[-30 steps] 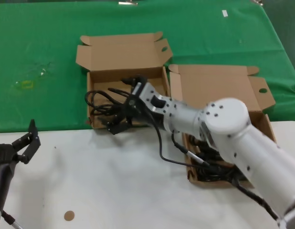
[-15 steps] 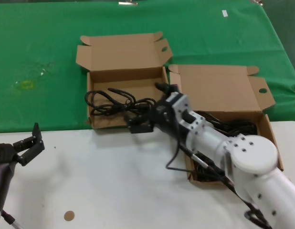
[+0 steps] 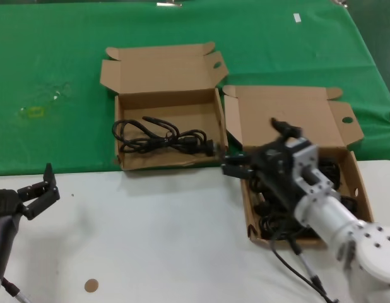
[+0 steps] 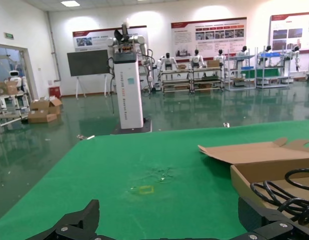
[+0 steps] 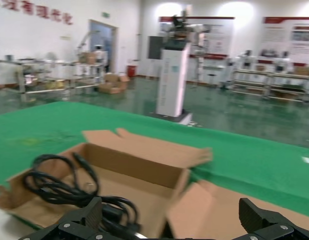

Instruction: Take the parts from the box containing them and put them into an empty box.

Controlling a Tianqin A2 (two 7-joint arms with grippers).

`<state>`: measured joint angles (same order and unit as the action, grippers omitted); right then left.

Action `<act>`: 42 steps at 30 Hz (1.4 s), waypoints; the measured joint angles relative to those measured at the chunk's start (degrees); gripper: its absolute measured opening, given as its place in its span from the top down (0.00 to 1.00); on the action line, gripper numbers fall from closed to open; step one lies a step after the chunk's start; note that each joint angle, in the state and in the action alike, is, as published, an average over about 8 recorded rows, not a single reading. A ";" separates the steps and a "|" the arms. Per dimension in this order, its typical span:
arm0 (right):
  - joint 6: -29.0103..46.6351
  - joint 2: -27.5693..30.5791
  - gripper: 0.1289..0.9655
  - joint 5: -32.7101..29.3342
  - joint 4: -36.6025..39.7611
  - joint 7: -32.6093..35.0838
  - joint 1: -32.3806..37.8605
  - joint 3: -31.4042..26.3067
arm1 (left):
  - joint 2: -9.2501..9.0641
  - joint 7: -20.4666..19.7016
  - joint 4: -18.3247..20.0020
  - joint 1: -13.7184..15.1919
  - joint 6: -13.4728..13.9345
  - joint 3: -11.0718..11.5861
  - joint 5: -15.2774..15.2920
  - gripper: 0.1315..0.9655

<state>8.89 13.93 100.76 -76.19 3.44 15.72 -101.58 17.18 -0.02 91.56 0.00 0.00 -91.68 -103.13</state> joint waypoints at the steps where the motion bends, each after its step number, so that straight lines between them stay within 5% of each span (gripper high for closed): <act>1: -0.65 0.24 0.00 0.17 -1.14 -0.25 -1.16 0.73 | 0.00 0.00 0.01 0.00 0.00 0.00 0.00 0.01; 14: -7.11 2.61 0.00 1.90 -12.38 -2.75 -12.56 7.93 | 0.00 0.02 0.09 0.00 0.00 0.01 0.00 0.00; 42: -7.32 2.68 0.00 1.95 -12.75 -2.83 -12.93 8.16 | 0.00 0.02 0.09 0.00 0.00 0.01 0.00 0.00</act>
<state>1.57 16.61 102.71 -88.94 0.60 2.78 -93.42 17.19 0.00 91.65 0.00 0.00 -91.67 -103.13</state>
